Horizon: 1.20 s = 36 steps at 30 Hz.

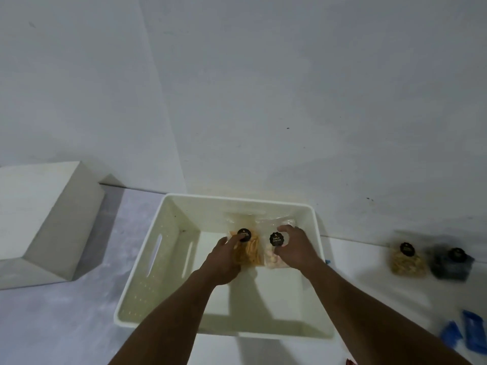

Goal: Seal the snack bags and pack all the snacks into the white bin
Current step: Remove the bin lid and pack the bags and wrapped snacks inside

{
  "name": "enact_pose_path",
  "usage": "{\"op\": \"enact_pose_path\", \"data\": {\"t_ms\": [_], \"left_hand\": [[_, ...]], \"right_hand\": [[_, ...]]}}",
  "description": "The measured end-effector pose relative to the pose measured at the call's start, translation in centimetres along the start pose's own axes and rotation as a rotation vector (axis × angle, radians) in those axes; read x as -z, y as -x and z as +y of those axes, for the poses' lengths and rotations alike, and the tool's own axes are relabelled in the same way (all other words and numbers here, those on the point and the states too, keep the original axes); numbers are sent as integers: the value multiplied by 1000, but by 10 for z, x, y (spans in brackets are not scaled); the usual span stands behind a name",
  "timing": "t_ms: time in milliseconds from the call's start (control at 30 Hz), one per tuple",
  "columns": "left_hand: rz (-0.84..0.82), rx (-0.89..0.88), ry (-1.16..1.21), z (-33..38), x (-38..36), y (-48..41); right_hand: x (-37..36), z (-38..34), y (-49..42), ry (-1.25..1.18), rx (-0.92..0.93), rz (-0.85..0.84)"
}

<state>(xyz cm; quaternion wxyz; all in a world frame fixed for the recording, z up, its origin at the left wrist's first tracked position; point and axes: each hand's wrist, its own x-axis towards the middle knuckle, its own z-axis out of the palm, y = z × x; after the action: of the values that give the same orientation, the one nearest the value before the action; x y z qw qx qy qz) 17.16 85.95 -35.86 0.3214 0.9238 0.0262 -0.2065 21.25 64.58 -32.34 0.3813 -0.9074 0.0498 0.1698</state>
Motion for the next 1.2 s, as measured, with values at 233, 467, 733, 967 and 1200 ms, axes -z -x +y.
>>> {"op": "enact_pose_path", "data": {"t_ms": [233,467,733,967,1200], "left_hand": [[113,-6,-78,38,18,24],[386,-258,-25,142,14,34],[355,-504,-31,276,-49,30],[113,-390,-48,336,-147,-11],[-27,-261,-39,355,-235,-72]], "right_hand": [[40,-21,41,-88,53,-39],[125,-5,80,-218,141,74],[238,118,85,-184,62,204],[303,249,63,-126,-29,223],[323,362,2,-60,-43,197]]}}
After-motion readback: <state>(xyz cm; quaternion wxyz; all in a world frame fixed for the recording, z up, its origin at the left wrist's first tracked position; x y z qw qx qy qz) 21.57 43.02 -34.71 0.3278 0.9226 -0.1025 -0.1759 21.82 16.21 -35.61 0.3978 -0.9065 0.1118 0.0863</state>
